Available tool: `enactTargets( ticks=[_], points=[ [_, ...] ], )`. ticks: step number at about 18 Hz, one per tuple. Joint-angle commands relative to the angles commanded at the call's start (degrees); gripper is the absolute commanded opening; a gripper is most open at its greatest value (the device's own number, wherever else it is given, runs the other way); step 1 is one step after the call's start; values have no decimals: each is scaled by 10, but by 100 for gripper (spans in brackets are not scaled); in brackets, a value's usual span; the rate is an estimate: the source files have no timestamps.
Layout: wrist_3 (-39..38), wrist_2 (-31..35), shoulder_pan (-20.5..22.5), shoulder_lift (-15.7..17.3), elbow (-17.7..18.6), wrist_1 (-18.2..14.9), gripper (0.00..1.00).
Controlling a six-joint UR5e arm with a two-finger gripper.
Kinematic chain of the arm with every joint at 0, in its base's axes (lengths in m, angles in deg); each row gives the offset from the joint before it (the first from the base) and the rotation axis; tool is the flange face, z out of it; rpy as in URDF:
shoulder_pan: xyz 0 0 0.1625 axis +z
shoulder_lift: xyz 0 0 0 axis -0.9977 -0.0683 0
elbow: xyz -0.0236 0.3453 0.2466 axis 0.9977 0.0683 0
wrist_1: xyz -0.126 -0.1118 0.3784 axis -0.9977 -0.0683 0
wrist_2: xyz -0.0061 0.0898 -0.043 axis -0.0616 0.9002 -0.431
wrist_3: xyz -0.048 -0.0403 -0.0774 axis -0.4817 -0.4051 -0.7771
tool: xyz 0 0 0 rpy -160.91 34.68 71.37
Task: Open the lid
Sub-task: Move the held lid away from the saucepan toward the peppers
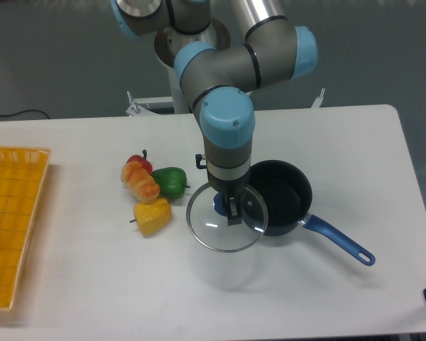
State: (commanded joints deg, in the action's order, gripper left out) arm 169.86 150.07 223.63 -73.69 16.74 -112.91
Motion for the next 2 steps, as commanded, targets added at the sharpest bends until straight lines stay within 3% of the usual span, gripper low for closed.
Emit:
enactTargets(
  ticks=[2],
  points=[
    [-1, 0, -1, 0, 0, 0, 52]
  ],
)
